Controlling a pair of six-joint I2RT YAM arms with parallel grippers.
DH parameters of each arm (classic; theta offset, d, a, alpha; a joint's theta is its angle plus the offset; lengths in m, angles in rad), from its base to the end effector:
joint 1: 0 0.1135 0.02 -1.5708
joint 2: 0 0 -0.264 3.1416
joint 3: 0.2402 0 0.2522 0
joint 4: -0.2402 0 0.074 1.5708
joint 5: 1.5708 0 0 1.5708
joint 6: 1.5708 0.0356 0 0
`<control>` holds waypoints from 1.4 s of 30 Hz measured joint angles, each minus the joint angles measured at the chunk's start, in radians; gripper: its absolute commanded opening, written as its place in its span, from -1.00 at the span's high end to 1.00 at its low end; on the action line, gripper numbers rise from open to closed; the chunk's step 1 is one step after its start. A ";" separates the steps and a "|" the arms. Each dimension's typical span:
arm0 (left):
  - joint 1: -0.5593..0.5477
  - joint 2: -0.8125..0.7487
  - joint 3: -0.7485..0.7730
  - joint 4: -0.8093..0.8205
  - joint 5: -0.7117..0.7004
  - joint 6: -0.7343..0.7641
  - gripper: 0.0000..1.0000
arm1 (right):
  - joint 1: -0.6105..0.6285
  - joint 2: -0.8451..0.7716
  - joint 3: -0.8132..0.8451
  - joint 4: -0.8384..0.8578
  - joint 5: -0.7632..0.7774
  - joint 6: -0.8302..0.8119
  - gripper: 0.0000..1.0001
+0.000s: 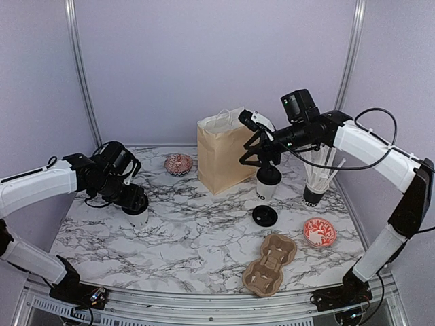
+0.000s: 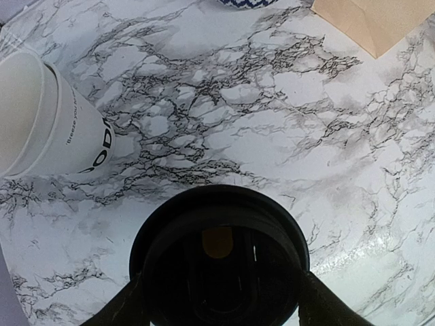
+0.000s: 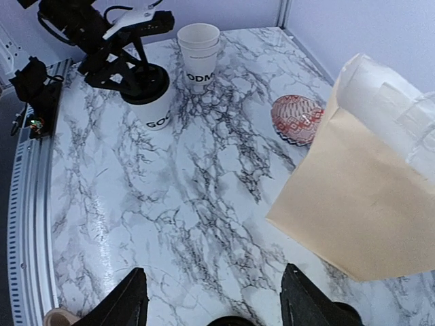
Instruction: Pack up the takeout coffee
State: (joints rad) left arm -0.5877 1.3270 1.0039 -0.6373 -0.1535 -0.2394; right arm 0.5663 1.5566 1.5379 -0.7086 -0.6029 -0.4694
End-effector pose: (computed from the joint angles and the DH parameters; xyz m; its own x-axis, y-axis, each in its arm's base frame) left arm 0.2279 -0.1453 0.2593 -0.7751 0.2348 -0.5866 0.2998 0.9539 -0.0142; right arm 0.2756 0.1992 0.3642 -0.1388 -0.5298 -0.8367 -0.9667 0.2559 -0.0017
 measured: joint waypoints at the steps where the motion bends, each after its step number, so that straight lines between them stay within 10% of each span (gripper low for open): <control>1: 0.005 0.002 -0.010 0.000 0.006 -0.001 -0.45 | 0.000 0.034 0.028 0.007 0.026 -0.003 -0.23; 17: 0.016 -0.064 -0.028 0.008 0.008 0.023 -0.97 | -0.005 0.238 0.332 0.014 0.253 -0.003 -0.19; 34: 0.016 -0.232 0.080 0.008 0.112 0.016 -0.98 | -0.018 0.461 0.593 0.023 0.312 0.047 -0.16; 42: 0.005 -0.244 0.070 0.051 0.172 0.007 -0.98 | -0.020 0.506 0.615 0.010 0.188 0.056 0.55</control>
State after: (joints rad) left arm -0.5831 1.0832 1.0740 -0.5865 0.0181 -0.2325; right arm 0.5465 2.0628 2.1525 -0.6991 -0.4152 -0.4133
